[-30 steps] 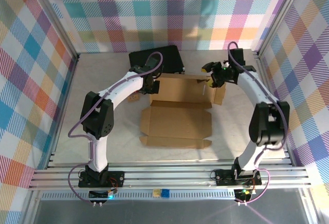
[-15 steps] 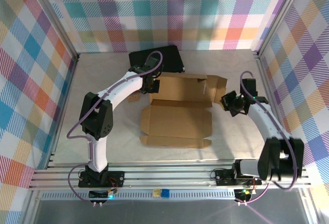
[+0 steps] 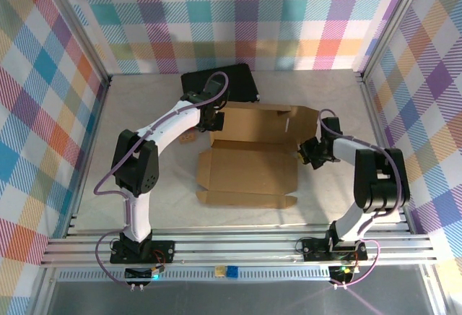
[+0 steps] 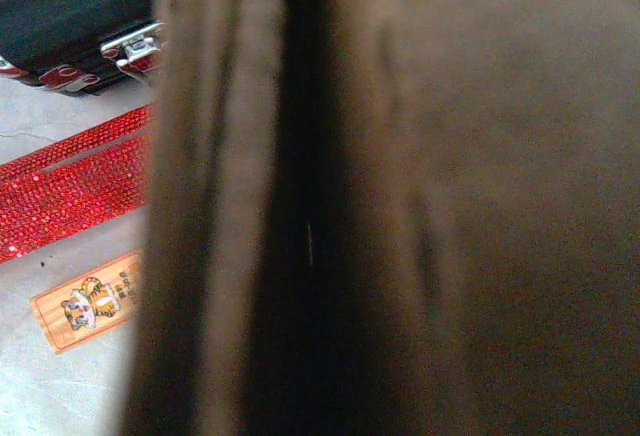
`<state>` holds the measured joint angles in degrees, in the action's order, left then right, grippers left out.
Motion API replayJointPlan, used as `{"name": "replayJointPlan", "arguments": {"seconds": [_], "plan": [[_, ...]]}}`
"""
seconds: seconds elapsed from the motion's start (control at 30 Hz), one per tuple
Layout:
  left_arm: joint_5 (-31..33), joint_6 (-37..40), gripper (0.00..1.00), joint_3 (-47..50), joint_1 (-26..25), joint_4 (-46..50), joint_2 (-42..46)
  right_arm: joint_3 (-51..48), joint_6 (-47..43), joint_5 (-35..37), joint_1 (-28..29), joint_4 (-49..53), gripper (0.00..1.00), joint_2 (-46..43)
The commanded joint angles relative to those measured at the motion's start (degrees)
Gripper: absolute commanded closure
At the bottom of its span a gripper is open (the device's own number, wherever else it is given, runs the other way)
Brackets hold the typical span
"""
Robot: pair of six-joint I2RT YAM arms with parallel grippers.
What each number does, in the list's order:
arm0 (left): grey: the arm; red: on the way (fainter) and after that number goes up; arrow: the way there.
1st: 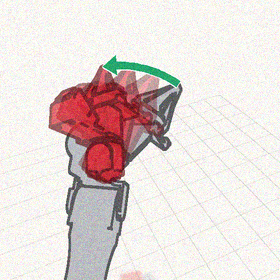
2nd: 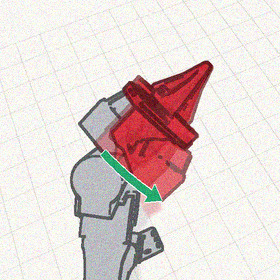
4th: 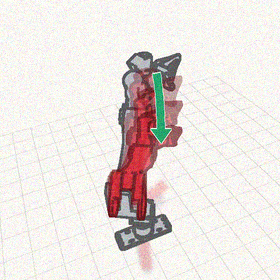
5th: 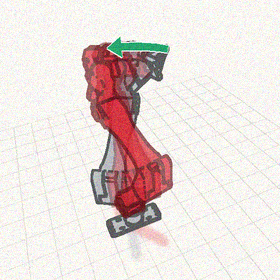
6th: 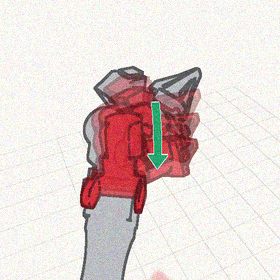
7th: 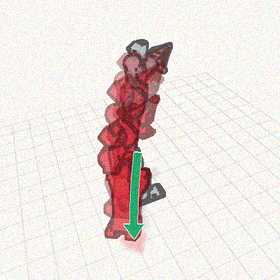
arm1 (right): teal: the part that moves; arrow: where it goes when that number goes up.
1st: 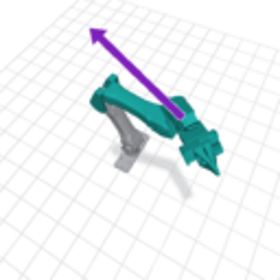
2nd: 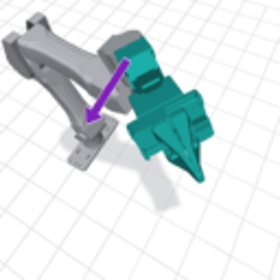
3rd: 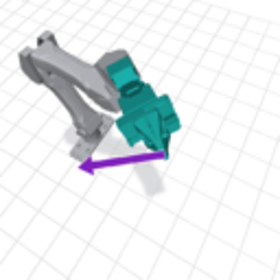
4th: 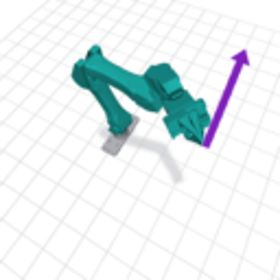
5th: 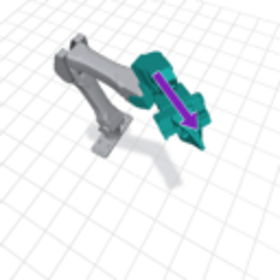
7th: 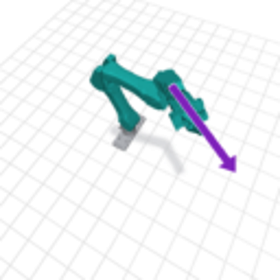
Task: Fold the paper box
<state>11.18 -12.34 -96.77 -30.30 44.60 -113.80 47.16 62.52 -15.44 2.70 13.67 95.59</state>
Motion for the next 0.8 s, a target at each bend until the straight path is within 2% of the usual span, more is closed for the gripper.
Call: {"name": "replayJointPlan", "arguments": {"seconds": [0.0, 0.2, 0.53, 0.77], "plan": [[-0.6, 0.0, 1.0, -1.3, 0.0, -0.3, 1.3, 2.7, 2.2, 0.1, 1.7, -4.8, 0.91, -0.1], [-0.5, -0.1, 1.0, -1.3, 0.0, -0.3, 1.1, 5.6, 1.4, 1.6, 4.9, -4.9, 0.9, -2.8], [-0.6, -0.8, 1.0, -1.2, 0.0, -0.6, 1.1, 6.4, 2.4, -0.1, 8.6, -7.6, 0.9, 1.9], [-0.5, -1.4, 1.0, -1.1, 0.0, -0.8, 1.2, 7.4, 3.1, 0.9, 11.4, -5.8, 0.92, 2.2]]}}
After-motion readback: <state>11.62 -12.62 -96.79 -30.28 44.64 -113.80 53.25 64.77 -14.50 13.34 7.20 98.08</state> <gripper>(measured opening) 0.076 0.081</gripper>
